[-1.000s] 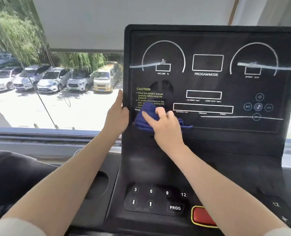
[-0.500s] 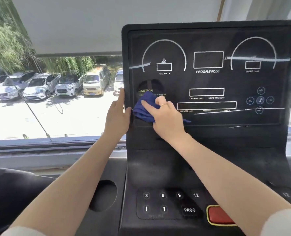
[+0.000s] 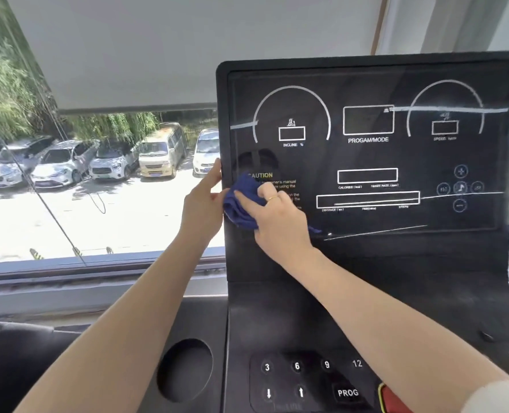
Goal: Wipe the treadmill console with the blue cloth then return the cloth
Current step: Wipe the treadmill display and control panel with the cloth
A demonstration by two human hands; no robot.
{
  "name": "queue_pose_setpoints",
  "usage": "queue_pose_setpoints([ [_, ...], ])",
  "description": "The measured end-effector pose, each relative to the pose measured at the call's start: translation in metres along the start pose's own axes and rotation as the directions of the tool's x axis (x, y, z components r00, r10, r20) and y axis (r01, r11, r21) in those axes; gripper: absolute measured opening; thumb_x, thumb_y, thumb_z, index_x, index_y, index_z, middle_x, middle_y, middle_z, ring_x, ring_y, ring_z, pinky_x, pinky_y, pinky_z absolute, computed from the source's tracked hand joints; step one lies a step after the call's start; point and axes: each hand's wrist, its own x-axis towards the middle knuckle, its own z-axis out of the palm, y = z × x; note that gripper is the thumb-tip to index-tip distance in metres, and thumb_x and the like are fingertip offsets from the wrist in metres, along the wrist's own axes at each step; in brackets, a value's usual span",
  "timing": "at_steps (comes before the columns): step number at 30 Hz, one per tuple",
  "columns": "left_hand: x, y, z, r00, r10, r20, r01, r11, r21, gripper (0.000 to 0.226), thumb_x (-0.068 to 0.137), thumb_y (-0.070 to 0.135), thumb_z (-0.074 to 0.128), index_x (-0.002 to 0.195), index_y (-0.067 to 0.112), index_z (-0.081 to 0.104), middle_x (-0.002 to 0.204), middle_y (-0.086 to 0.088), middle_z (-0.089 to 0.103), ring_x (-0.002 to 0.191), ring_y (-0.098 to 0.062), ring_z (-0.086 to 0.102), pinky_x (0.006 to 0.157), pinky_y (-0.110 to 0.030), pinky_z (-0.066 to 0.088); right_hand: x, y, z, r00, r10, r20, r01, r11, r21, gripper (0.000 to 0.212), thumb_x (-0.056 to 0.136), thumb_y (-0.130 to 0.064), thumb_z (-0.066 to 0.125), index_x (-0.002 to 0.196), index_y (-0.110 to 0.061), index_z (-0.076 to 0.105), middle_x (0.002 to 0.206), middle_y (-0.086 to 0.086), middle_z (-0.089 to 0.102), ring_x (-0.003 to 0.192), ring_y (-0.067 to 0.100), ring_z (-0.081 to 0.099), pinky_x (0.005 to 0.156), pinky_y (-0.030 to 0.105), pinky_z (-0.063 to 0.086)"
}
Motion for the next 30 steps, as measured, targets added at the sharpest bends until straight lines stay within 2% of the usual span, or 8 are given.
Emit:
queue_pose_setpoints([
  [3,0.001,0.002,-0.005,1.000,0.030,-0.004,-0.030,0.997,0.074,0.049,0.095,0.016,0.047,0.141,0.028,0.033,0.126,0.006,0.050,0.102,-0.009,0.054,0.091,-0.021,0.040,0.012,0.017,-0.013,1.000,-0.023,0.010,0.023,1.000,0.003,0.065,0.055,0.001,0.076,0.113,-0.025,0.067,0.097,0.012,0.058,0.073,0.031,0.056,0.044,0.023,0.033],
  [10,0.026,0.020,-0.012,0.997,0.063,-0.039,-0.061,0.997,0.043,0.042,0.098,0.025,0.038,0.139,0.032,0.036,0.140,0.007,0.045,0.113,-0.015,0.054,0.102,-0.036,0.040,0.085,0.036,-0.036,0.922,0.344,-0.178,-0.364,0.927,-0.096,0.063,0.084,-0.001,0.048,0.138,-0.032,0.041,0.133,0.013,0.039,0.100,0.031,0.045,0.063,0.034,0.040],
  [12,0.032,0.026,-0.012,0.998,0.051,-0.031,-0.051,0.999,0.000,0.042,0.099,0.021,0.033,0.139,0.032,0.036,0.132,0.012,0.048,0.115,-0.013,0.053,0.101,-0.037,0.041,0.084,0.021,-0.030,0.948,0.273,-0.163,-0.295,0.946,-0.136,0.064,0.077,0.000,0.052,0.134,-0.028,0.048,0.128,0.015,0.047,0.089,0.031,0.050,0.055,0.031,0.038],
  [14,0.035,0.027,-0.011,0.997,0.076,-0.027,-0.075,0.997,0.025,0.045,0.098,0.011,0.034,0.141,0.024,0.034,0.132,0.009,0.049,0.116,-0.003,0.049,0.101,-0.023,0.039,0.071,0.011,-0.017,0.991,0.042,-0.130,-0.070,0.974,-0.215,0.060,0.066,-0.003,0.061,0.121,-0.026,0.061,0.110,0.014,0.059,0.073,0.029,0.054,0.046,0.026,0.037],
  [17,0.038,0.032,-0.013,0.994,0.105,-0.009,-0.104,0.993,0.062,0.055,0.093,-0.003,0.033,0.142,0.022,0.031,0.118,0.009,0.054,0.101,0.001,0.054,0.087,-0.013,0.039,0.068,0.023,-0.020,0.988,-0.154,-0.011,0.148,0.963,-0.226,0.062,0.065,-0.005,0.070,0.123,-0.027,0.059,0.108,0.014,0.057,0.076,0.031,0.054,0.047,0.027,0.043],
  [20,0.044,0.039,-0.016,0.992,0.124,0.018,-0.125,0.990,0.067,0.060,0.094,-0.002,0.028,0.143,0.033,0.024,0.138,0.006,0.044,0.114,-0.017,0.054,0.097,-0.031,0.043,0.098,0.049,-0.046,0.984,0.161,-0.081,-0.170,0.976,-0.133,0.060,0.083,-0.005,0.054,0.135,-0.033,0.046,0.125,0.012,0.043,0.099,0.033,0.046,0.062,0.033,0.040],
  [23,0.051,0.041,-0.019,0.980,0.186,0.076,-0.199,0.945,0.259,0.059,0.096,0.012,0.040,0.145,0.034,0.015,0.148,0.005,0.034,0.113,-0.019,0.053,0.086,-0.020,0.037,0.120,0.054,-0.057,0.905,0.387,-0.176,-0.412,0.901,-0.137,0.061,0.088,-0.007,0.050,0.141,-0.034,0.035,0.136,0.013,0.033,0.108,0.033,0.041,0.068,0.035,0.038],
  [30,0.059,0.038,-0.027,0.961,0.266,0.073,-0.274,0.898,0.345,0.062,0.089,0.020,0.056,0.143,0.031,0.028,0.119,0.004,0.057,0.087,-0.008,0.054,0.070,-0.015,0.031,0.134,0.005,-0.032,1.000,0.022,-0.020,-0.026,0.963,-0.268,0.064,0.090,-0.015,0.050,0.146,-0.030,0.023,0.144,0.014,0.028,0.113,0.033,0.042,0.073,0.035,0.044],
])
